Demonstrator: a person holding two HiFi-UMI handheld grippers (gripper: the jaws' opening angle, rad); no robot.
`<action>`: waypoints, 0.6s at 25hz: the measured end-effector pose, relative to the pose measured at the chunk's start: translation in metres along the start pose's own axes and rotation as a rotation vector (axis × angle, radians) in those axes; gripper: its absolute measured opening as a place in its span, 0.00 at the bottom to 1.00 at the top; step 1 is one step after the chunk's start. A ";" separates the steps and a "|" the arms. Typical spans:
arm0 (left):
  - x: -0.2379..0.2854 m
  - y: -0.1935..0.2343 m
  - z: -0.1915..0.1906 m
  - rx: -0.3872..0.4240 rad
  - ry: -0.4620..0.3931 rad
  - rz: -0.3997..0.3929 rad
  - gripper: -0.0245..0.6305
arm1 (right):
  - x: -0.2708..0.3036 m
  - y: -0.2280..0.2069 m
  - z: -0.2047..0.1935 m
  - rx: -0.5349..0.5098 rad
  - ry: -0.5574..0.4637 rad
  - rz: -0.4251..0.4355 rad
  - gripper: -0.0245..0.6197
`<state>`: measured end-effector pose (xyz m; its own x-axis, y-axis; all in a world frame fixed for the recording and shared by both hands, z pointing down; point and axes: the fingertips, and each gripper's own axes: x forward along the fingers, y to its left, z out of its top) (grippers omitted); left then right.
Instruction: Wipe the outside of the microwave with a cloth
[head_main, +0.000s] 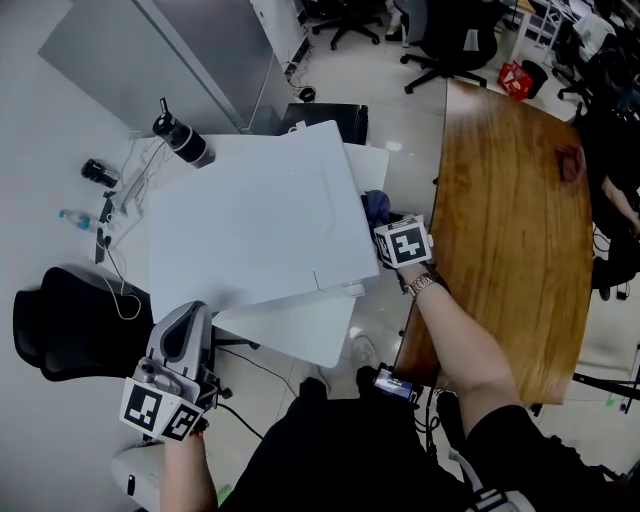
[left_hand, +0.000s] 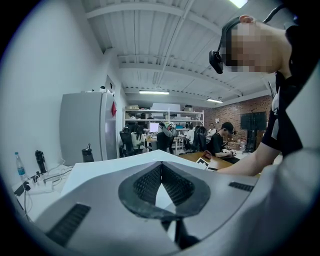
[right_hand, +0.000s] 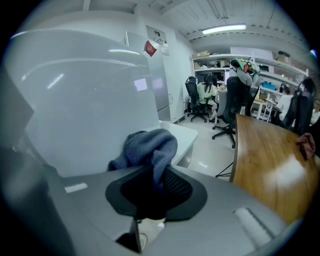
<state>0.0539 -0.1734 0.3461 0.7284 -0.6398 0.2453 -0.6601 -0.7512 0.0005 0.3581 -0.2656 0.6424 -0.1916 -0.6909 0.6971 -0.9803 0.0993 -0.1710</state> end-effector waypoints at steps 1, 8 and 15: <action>-0.001 0.001 -0.001 -0.001 0.001 0.004 0.04 | 0.002 -0.001 -0.002 0.001 0.008 -0.001 0.14; -0.003 0.002 -0.003 -0.008 0.005 0.021 0.04 | 0.009 -0.010 -0.013 0.009 0.056 -0.030 0.14; -0.004 0.005 -0.002 -0.016 -0.010 0.010 0.04 | -0.006 -0.024 -0.013 0.033 0.049 -0.083 0.14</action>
<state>0.0467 -0.1741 0.3474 0.7234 -0.6490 0.2358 -0.6702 -0.7421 0.0136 0.3823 -0.2545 0.6518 -0.1122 -0.6596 0.7432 -0.9909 0.0188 -0.1330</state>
